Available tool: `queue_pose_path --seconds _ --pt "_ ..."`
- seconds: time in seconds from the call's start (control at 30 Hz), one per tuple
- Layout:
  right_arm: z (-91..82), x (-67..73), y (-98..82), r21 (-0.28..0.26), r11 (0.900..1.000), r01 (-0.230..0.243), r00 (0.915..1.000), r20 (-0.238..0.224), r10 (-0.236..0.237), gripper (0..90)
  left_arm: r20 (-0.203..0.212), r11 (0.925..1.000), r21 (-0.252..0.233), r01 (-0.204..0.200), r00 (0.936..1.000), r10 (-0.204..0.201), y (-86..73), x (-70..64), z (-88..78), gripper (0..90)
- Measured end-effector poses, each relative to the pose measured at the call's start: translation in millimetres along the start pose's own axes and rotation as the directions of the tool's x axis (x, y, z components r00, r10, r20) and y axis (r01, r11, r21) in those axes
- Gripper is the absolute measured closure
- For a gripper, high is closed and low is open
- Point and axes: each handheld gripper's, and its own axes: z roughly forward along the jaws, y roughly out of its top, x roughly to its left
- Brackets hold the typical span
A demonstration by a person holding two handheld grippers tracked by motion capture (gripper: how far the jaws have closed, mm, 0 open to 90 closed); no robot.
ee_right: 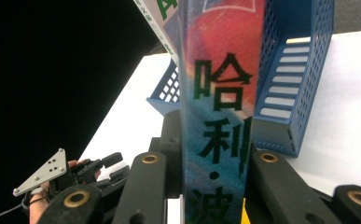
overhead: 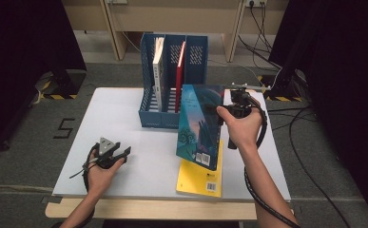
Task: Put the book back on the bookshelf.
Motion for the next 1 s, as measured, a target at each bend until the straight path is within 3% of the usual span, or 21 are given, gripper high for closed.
queue_pose_path --seconds 1.0 --pt "-3.9 4.0 32.0 -0.041 0.999 0.009 0.9998 0.018 -0.008 75.1 0.008 1.0 0.01 0.001 1.0 -0.001 0.4 0.8 1.1 47.7"
